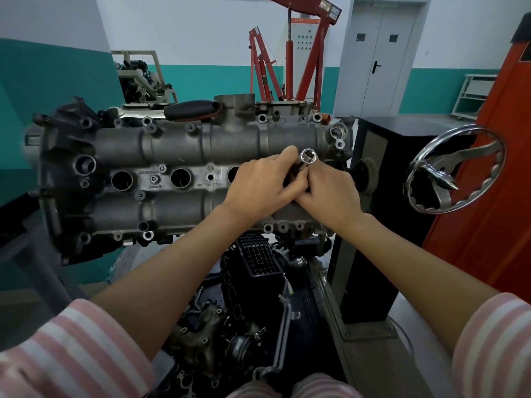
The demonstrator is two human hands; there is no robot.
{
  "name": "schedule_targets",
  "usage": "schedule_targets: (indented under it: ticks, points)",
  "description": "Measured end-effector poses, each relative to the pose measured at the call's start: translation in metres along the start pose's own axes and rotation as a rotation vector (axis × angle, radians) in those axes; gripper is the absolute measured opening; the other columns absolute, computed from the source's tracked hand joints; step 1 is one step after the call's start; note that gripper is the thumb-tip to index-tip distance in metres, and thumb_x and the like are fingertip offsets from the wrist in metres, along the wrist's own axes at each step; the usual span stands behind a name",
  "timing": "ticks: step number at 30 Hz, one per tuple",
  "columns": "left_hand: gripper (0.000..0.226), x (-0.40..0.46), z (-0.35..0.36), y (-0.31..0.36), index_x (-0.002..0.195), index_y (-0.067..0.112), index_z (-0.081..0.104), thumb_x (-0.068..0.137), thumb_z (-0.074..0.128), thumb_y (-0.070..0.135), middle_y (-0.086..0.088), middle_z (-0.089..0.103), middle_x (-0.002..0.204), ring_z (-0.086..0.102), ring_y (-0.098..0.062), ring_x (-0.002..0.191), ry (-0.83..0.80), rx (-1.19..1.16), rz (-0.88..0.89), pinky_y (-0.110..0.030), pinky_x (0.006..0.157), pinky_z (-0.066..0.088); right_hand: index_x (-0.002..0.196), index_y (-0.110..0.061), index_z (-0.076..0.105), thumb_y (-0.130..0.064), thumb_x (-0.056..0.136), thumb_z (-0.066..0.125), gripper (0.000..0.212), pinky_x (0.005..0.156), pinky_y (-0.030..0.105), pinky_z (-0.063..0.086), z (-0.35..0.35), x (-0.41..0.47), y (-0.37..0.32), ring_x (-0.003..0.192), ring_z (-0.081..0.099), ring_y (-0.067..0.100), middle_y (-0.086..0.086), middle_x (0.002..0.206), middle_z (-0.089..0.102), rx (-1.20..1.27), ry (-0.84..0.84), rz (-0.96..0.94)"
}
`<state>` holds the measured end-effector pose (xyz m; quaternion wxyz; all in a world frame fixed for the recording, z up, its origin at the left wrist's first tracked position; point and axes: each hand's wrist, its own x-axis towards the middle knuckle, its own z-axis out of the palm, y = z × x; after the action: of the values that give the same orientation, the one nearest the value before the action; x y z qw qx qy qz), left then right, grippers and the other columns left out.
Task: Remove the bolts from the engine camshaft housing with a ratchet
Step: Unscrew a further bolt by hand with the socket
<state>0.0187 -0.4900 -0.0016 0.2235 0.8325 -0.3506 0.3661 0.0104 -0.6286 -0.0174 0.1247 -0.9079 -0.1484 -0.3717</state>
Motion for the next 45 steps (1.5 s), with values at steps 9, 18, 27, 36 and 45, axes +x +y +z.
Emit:
schedule_targets:
  ticks: [9,18,27,36,45]
  points:
    - [0.045,0.0007,0.0002,-0.0035,0.06,0.006,0.052,0.091,0.057,0.039,-0.002,0.046,0.047,0.046,-0.02,0.045,0.015,-0.035,-0.031,-0.028,0.048,0.031,0.075,-0.012,0.065,-0.04,0.084,0.045,0.036,0.046,0.015,0.02,-0.0017,-0.0027,-0.0026,0.054,0.041,0.01,0.001,0.064,0.061,0.04,0.074,-0.041]
    - [0.03,-0.0001,-0.0014,0.0022,0.075,0.015,0.038,0.091,0.04,0.04,0.01,0.042,0.057,0.047,-0.02,0.05,0.019,-0.019,0.013,-0.03,0.048,0.035,0.092,-0.011,0.05,-0.046,0.086,0.042,0.036,0.051,0.029,0.037,-0.0006,0.0011,0.0005,0.058,0.053,0.016,-0.003,0.071,0.055,-0.001,-0.012,0.003]
    - [0.05,0.0004,-0.0007,0.001,0.077,0.006,0.055,0.088,0.035,0.05,-0.003,0.057,0.063,0.053,-0.02,0.056,-0.015,0.017,0.013,-0.037,0.052,0.042,0.068,-0.024,0.047,-0.041,0.079,0.04,0.022,0.045,0.017,0.016,-0.006,-0.0027,-0.0053,0.047,0.026,0.0,-0.023,0.054,0.025,0.113,0.079,-0.035]
    - [0.038,0.0002,0.0009,-0.0017,0.063,0.015,0.037,0.091,0.054,0.033,0.004,0.041,0.049,0.04,-0.017,0.044,0.058,-0.024,-0.002,-0.028,0.045,0.027,0.069,-0.022,0.051,-0.046,0.081,0.045,0.028,0.045,0.02,0.023,-0.0012,-0.0001,-0.0004,0.055,0.041,0.01,-0.007,0.062,0.049,0.019,0.021,-0.01]
    - [0.056,0.0006,-0.0011,0.0011,0.084,0.005,0.056,0.084,0.026,0.052,-0.001,0.054,0.058,0.05,-0.018,0.051,0.016,0.003,-0.007,-0.032,0.047,0.038,0.082,-0.019,0.04,-0.04,0.082,0.043,0.022,0.046,0.017,0.027,-0.0029,-0.001,-0.0015,0.052,0.037,0.006,-0.019,0.061,0.032,0.103,0.028,-0.003]
